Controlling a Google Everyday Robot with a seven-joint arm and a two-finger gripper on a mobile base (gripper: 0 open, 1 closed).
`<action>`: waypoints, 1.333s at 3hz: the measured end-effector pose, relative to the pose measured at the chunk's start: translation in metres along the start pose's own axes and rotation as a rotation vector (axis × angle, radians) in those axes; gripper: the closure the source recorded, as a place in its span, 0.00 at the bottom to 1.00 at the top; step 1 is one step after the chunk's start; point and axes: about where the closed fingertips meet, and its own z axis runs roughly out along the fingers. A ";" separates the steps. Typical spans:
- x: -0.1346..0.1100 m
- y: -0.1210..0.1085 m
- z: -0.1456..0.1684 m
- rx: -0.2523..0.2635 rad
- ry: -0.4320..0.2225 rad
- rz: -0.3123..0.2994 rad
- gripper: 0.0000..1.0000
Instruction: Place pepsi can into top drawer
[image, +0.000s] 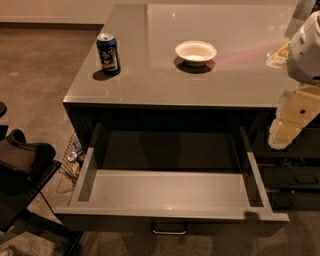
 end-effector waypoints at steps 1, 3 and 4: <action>-0.009 -0.019 0.005 0.013 -0.018 -0.013 0.00; -0.022 -0.022 0.017 0.052 -0.161 0.038 0.00; -0.021 -0.033 0.044 0.083 -0.368 0.074 0.00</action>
Offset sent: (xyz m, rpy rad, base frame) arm 0.0492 0.0079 -0.0009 0.0226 -0.0265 0.0329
